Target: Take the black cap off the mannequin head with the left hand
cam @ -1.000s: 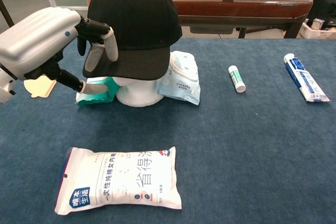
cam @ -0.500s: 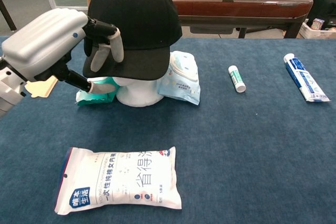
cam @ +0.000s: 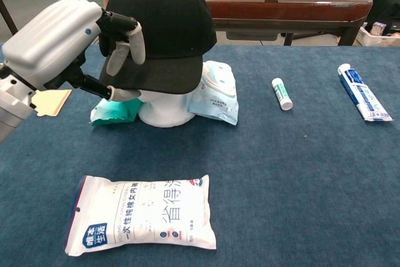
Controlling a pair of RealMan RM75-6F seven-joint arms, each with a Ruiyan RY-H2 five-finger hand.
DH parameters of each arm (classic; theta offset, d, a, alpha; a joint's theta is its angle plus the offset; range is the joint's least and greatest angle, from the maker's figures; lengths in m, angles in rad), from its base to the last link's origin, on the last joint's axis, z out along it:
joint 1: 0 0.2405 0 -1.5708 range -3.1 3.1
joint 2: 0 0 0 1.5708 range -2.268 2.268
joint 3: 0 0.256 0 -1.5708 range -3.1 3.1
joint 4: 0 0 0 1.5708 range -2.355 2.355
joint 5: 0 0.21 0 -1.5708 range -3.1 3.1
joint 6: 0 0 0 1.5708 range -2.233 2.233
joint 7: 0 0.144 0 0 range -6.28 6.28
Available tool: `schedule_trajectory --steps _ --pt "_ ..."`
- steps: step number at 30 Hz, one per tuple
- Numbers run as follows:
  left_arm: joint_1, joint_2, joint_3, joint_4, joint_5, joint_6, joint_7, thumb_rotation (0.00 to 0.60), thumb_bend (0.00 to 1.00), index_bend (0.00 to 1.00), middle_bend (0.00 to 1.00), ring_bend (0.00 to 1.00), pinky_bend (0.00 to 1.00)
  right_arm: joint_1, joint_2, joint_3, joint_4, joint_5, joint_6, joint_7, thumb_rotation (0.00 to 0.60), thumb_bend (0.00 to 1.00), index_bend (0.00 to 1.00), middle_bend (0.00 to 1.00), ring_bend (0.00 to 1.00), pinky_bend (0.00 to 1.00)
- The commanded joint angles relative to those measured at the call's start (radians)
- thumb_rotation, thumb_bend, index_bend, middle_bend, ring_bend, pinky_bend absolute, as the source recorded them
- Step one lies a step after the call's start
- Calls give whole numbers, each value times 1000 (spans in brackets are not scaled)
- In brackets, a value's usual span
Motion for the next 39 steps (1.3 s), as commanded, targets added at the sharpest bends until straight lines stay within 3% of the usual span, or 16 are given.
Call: schedule_trajectory --steps 1,9,13,21,39 --pt "-1 -4 -1 6 1 13 -10 600 24 565 766 489 571 -1 0 0 1 2 0 1 600 0 380 401 314 597" --pt "-8 -9 8 26 15 31 -19 600 24 479 702 435 573 0 -2 0 2 0 0 0 600 0 380 401 314 597" --pt "-14 -15 15 47 32 50 -33 600 25 512 661 409 572 -1 -2 0 3 0 1 2 600 0 380 401 314 597" --pt "-23 -22 25 68 47 72 -66 600 25 577 668 409 571 -1 -2 1 4 0 0 3 600 0 380 401 314 597" --pt "-29 -38 26 91 34 88 -91 600 121 588 680 410 571 -1 -3 1 7 2 -2 6 600 0 380 401 314 597"
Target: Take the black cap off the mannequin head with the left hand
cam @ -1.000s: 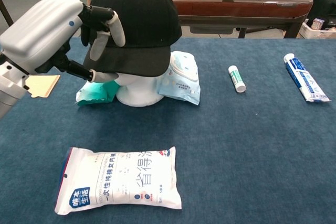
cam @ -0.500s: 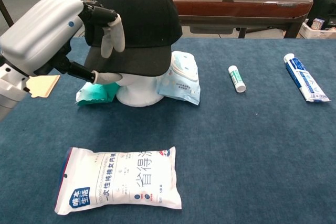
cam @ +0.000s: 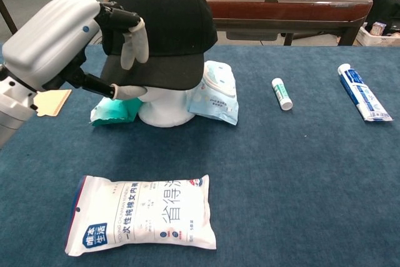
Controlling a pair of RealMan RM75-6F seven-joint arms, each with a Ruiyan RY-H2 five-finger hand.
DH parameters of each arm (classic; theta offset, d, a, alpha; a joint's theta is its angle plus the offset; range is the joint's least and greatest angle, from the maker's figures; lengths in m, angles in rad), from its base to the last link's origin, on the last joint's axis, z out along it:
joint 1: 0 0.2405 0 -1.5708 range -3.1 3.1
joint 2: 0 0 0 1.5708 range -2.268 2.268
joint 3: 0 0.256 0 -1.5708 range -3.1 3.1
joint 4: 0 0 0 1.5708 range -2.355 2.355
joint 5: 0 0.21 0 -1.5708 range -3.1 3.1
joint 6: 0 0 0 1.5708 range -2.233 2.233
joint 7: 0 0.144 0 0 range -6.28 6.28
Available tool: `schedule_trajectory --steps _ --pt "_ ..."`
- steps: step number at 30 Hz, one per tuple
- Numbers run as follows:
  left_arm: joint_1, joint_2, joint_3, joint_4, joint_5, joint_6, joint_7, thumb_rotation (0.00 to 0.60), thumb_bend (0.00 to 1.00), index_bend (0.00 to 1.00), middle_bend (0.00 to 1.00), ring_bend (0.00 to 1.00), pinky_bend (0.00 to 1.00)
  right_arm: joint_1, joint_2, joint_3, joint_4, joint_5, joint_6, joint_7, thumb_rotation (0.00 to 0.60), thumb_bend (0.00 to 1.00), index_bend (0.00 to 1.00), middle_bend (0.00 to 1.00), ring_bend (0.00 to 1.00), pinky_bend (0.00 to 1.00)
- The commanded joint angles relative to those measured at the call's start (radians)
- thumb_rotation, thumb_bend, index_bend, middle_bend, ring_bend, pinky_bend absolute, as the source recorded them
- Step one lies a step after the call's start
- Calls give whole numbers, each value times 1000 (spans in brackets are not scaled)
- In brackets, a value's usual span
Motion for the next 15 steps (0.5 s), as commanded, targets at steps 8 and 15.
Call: schedule_trajectory --steps 8,15 --pt "-1 -9 2 16 0 20 -24 600 194 576 687 417 571 1 0 -1 -1 -1 -1 -2 600 0 380 401 314 597" --pt "-2 -10 4 17 -6 17 -26 600 262 569 690 418 571 1 0 -1 -2 -2 -1 0 600 0 380 401 314 597"
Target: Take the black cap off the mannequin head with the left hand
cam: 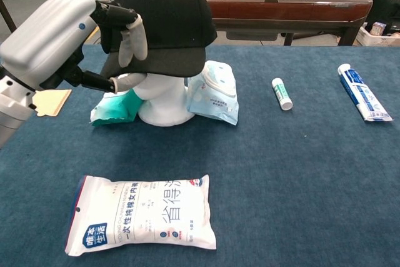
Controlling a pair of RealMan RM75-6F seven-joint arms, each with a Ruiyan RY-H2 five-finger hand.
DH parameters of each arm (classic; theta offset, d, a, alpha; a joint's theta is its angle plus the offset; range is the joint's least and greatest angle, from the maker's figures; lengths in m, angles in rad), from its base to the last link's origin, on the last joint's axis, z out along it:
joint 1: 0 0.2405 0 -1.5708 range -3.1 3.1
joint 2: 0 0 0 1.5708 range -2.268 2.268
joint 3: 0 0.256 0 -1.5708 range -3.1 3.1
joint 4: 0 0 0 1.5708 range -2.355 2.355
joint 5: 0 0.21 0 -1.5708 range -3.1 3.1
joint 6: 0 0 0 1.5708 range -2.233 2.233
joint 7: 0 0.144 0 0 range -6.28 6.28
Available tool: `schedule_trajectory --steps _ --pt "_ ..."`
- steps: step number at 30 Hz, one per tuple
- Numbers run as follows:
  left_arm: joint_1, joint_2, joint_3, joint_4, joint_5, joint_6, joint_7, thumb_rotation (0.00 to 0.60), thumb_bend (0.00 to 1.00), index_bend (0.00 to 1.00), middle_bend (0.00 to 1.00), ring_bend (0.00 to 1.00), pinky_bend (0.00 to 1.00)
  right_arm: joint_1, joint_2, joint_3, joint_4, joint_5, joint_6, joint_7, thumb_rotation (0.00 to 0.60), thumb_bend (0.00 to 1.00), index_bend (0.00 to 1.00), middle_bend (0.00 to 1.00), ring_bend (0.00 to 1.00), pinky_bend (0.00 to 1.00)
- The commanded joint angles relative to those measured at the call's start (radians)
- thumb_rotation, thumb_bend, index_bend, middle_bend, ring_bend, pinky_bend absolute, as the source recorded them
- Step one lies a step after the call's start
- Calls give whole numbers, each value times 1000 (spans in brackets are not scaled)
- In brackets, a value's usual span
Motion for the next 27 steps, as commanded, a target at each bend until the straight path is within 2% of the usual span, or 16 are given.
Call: schedule_trajectory --steps 1,7,22,27 --pt "-1 0 1 0 -1 -2 1 600 274 569 691 418 571 0 0 0 0 0 0 1 600 0 380 401 314 597" --pt "-2 0 3 -3 -5 -7 4 600 378 566 695 418 571 0 1 0 1 -1 2 6 600 0 380 401 314 597" --pt "-5 11 1 -12 0 0 29 600 387 586 705 419 571 1 0 0 0 -1 0 2 600 0 380 401 314 597" --pt "-8 24 -5 -40 -2 -6 62 600 428 585 705 419 571 2 1 1 -1 -2 0 3 600 0 380 401 314 597"
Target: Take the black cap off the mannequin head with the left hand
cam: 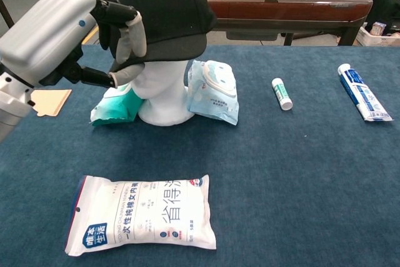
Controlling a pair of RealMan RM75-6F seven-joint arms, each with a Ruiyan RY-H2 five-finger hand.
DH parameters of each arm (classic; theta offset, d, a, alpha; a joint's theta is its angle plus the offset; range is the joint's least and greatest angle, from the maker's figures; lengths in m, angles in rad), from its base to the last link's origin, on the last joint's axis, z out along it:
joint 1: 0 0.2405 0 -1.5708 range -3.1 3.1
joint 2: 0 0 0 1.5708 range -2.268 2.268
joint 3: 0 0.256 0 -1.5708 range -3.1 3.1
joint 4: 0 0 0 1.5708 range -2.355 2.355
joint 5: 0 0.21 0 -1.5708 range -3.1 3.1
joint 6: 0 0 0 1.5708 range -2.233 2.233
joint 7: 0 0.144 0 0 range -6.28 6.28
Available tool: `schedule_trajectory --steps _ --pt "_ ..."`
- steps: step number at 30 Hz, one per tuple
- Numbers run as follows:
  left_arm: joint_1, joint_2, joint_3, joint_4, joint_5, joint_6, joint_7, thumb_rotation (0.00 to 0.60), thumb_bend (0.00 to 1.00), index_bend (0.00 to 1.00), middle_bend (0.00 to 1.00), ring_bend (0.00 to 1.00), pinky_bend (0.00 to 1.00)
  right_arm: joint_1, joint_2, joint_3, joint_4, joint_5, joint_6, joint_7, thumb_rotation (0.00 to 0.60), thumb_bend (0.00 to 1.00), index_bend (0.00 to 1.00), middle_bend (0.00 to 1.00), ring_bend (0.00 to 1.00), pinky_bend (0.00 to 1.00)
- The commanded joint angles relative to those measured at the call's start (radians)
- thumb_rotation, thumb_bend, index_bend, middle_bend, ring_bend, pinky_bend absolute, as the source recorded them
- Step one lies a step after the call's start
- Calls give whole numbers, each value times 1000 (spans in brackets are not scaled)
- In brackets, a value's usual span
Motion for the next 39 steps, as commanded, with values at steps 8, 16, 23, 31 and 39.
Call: schedule_trajectory --steps 8,16,23,31,39 --pt "1 24 1 -54 13 1 50 600 430 584 705 419 571 0 0 0 1 1 0 3 600 0 380 401 314 597" --pt "2 39 -12 -90 20 13 83 600 430 584 704 419 571 1 -1 -1 0 -1 -1 -2 600 0 380 401 314 597" --pt "-4 55 -29 -112 20 10 104 600 431 584 704 419 571 0 0 -2 -2 -2 1 -3 600 0 380 401 314 597" --pt "-24 78 -52 -137 22 -6 131 600 431 584 704 419 571 0 1 -1 -3 -4 2 2 600 0 380 401 314 597" --pt "-48 105 -78 -169 24 -26 165 600 431 584 704 419 571 2 0 -3 -3 -6 -1 0 600 0 380 401 314 597"
